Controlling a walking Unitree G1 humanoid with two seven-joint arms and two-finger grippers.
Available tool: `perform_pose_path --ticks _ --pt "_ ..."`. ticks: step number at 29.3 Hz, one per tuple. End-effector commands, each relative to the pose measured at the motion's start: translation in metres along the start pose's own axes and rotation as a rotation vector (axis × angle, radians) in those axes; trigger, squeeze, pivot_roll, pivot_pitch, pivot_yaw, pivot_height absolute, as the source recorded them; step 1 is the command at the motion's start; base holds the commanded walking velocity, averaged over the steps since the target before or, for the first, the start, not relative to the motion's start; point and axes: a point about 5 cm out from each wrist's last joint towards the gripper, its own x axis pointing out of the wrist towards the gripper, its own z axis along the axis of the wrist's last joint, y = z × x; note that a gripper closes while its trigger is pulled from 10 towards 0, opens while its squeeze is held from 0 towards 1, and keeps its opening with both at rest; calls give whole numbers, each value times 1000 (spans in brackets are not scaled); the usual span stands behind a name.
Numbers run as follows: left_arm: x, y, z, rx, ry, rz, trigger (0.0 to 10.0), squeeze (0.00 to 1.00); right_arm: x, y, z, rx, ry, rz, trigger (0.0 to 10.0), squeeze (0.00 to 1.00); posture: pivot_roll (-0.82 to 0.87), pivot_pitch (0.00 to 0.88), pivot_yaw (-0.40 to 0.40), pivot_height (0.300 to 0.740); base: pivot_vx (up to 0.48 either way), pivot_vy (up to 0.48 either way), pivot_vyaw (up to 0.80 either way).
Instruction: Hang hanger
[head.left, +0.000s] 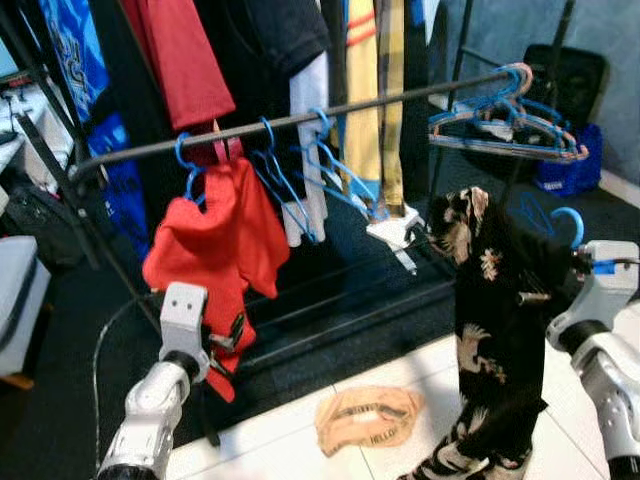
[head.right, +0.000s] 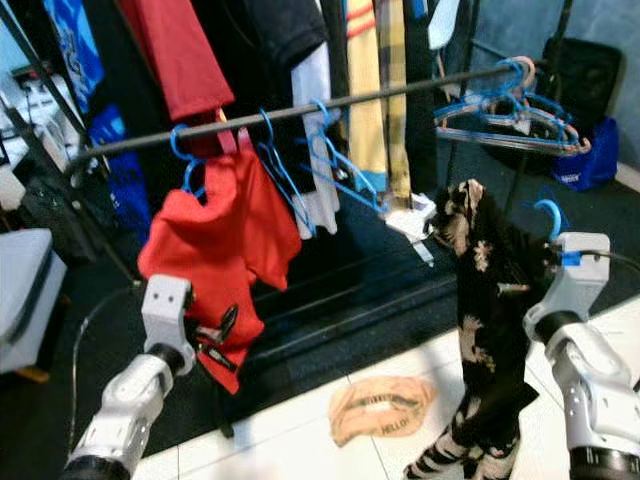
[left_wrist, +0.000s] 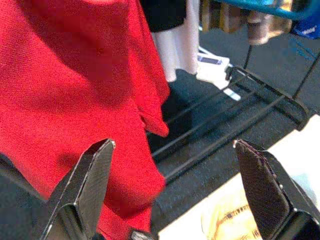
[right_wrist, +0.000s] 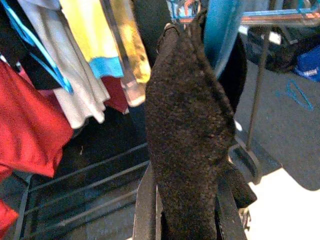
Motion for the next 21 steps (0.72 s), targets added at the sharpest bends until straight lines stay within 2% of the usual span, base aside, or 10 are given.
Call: perform_pose_path --ticks 1,4,8,12,14,18,21 --pt "-4 6 -6 -6 32 20 10000 0 1 4 6 15 -31 27 10000 0 -97 0 63 740 281 0 0" --pt "-4 6 -7 -13 38 25 10000 0 1 4 7 15 -32 34 10000 0 -97 0 63 740 259 0 0" --pt "-5 7 -8 -33 56 20 10000 0 -1 6 7 23 -36 55 10000 0 -99 0 64 740 0 0 794" --pt "-7 8 -10 -62 72 26 10000 0 -2 4 6 18 -25 54 10000 0 -99 0 64 740 0 -424 794" --pt "-9 9 -11 -74 77 32 10000 0 -3 -1 5 -12 0 33 10000 0 -99 0 61 740 0 -441 0" --pt "-9 9 -11 -77 77 34 10000 0 -3 -1 6 -31 8 34 10000 0 -98 0 60 740 0 -439 0" --pt "-9 8 -10 -79 76 37 10000 0 -1 1 12 -86 10 58 10000 0 -97 0 59 740 0 -412 0"
